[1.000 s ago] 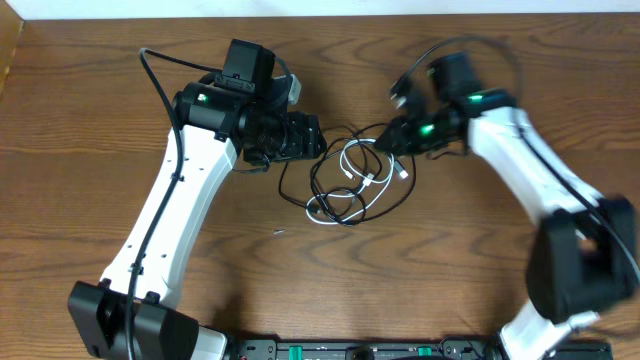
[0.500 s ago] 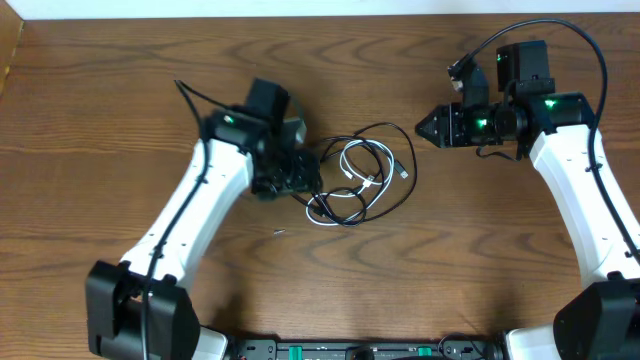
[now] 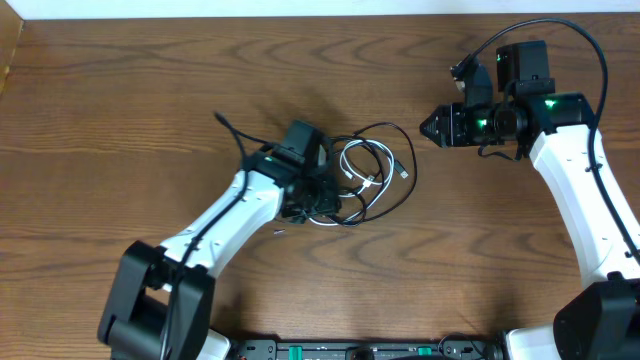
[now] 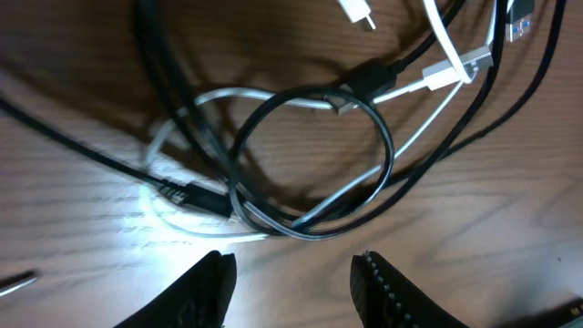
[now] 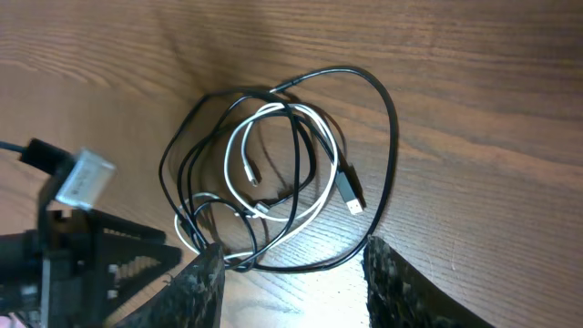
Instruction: Untangle cables
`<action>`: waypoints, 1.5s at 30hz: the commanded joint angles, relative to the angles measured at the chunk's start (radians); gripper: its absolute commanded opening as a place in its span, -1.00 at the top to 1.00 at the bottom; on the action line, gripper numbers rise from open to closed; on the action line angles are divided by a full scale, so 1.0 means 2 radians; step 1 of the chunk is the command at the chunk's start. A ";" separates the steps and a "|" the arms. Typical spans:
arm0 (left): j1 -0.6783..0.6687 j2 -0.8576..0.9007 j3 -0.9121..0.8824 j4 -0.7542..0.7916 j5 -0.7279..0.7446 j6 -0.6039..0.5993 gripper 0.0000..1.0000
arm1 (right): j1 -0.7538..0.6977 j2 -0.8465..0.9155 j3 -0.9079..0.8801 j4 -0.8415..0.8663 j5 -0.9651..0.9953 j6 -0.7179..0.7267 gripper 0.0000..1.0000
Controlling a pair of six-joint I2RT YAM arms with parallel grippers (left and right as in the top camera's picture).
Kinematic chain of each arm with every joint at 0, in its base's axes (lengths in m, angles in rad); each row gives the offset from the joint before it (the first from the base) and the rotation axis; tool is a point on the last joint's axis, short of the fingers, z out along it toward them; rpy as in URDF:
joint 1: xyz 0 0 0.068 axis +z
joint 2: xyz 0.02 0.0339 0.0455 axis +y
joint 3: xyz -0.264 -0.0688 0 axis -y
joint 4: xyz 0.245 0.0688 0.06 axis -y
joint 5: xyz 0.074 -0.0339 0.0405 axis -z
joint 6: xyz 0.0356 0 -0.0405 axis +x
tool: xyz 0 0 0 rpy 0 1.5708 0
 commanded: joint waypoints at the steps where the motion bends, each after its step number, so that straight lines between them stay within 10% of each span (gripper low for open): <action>1: -0.019 0.032 -0.002 0.024 -0.020 -0.027 0.13 | 0.001 0.000 0.001 -0.001 0.003 -0.005 0.12; 10: -0.032 0.056 -0.002 0.089 -0.049 -0.028 0.15 | 0.001 0.000 0.000 -0.010 0.014 -0.005 0.12; 30: -0.032 0.064 -0.002 0.115 -0.078 0.451 0.07 | 0.001 0.000 0.000 -0.014 0.023 -0.005 0.07; 45: -0.032 0.106 -0.002 0.123 -0.087 0.487 0.31 | 0.001 0.000 0.000 -0.018 0.023 -0.005 0.03</action>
